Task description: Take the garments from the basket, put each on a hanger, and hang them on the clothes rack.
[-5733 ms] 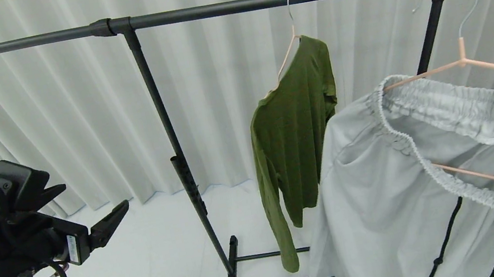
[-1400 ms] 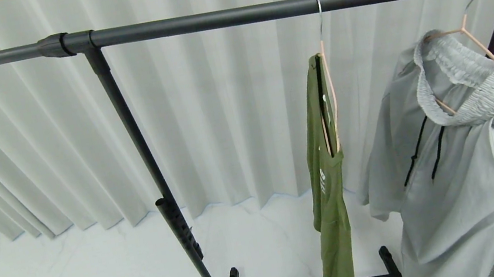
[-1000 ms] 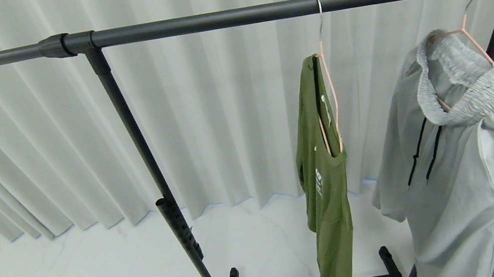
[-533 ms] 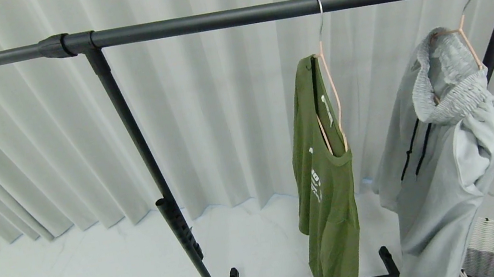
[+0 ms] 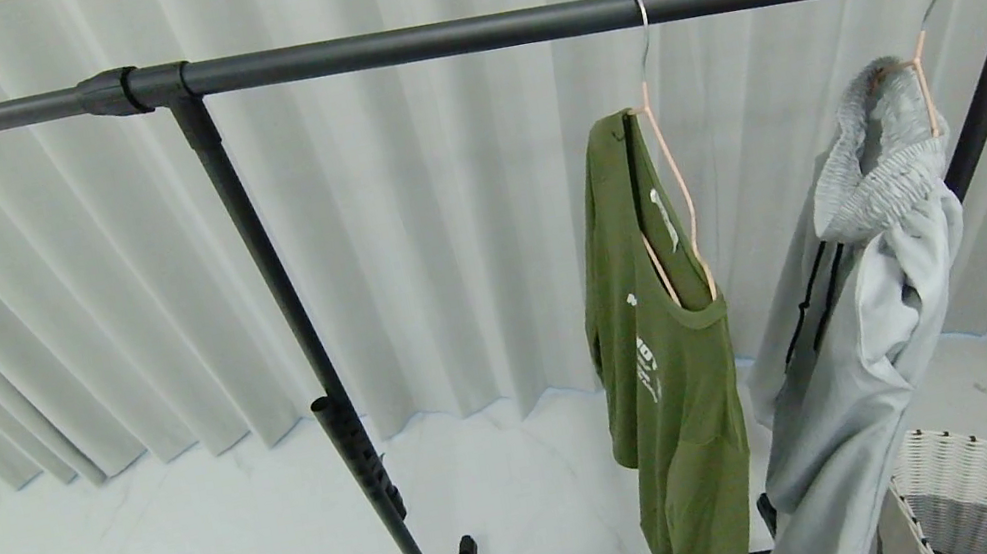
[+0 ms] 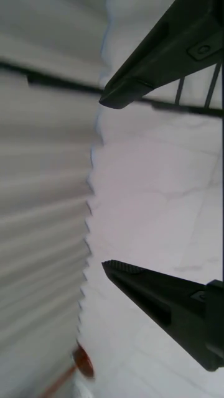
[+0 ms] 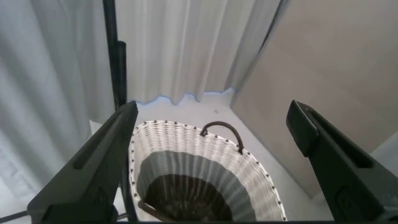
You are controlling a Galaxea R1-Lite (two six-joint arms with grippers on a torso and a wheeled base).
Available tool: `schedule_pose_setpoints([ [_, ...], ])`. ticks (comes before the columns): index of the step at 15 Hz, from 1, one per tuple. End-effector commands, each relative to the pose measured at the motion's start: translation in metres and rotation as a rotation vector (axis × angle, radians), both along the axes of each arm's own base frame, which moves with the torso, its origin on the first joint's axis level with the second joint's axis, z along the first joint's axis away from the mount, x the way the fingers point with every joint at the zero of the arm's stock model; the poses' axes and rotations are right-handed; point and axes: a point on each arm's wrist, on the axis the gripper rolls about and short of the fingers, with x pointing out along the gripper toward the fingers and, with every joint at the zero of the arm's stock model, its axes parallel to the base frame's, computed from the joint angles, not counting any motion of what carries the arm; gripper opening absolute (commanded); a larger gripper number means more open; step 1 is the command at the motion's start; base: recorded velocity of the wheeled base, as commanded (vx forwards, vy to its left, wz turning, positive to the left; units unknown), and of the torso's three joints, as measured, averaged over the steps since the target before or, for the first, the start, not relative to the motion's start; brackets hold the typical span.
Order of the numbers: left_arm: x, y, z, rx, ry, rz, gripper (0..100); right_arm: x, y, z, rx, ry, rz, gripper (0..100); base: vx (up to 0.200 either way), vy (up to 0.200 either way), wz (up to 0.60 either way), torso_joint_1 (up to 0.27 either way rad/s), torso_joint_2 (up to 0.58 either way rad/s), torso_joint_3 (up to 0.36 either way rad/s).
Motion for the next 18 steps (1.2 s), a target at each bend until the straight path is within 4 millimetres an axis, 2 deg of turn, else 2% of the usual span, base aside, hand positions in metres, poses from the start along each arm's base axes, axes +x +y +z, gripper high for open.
schedule_pose_setpoints([
  [1,0.0006,-0.0005,0.0000,-0.009,0.002,-0.050,100,0.0009,0.0011,-0.0014,0.021,0.014,0.054,100,0.000,0.000,0.00,0.000,0.00,0.000],
  [3,-0.0022,0.0019,-0.0012,-0.060,-0.038,-0.202,100,0.0017,0.0042,-0.0020,0.051,0.014,0.200,100,0.000,0.000,0.00,0.000,0.00,0.000],
  [5,-0.0023,0.0016,-0.0015,-0.085,-0.035,-0.209,100,0.0019,0.0063,-0.0056,0.057,0.053,0.292,100,0.000,0.000,0.00,0.000,0.00,0.000],
  [7,-0.0023,0.0012,-0.0017,-0.130,-0.038,-0.224,100,0.0019,0.0066,-0.0058,0.054,0.055,0.314,100,0.000,0.000,0.00,0.000,0.00,0.000],
  [9,-0.0040,-0.0020,-0.0056,-0.128,-0.016,-0.351,100,0.0020,0.0066,-0.0056,0.059,0.053,0.314,100,0.000,0.000,0.00,0.000,0.00,0.000],
  [15,-0.0073,-0.0021,-0.0083,-0.157,-0.038,-0.326,100,0.0016,0.0061,-0.0058,0.053,0.055,0.366,100,0.000,0.000,0.00,0.000,0.00,0.000],
  [18,-0.0073,-0.0021,-0.0083,-0.152,-0.038,-0.326,100,-0.0004,0.0040,-0.0061,0.030,0.041,0.514,100,0.000,0.000,0.00,0.000,0.00,0.000],
])
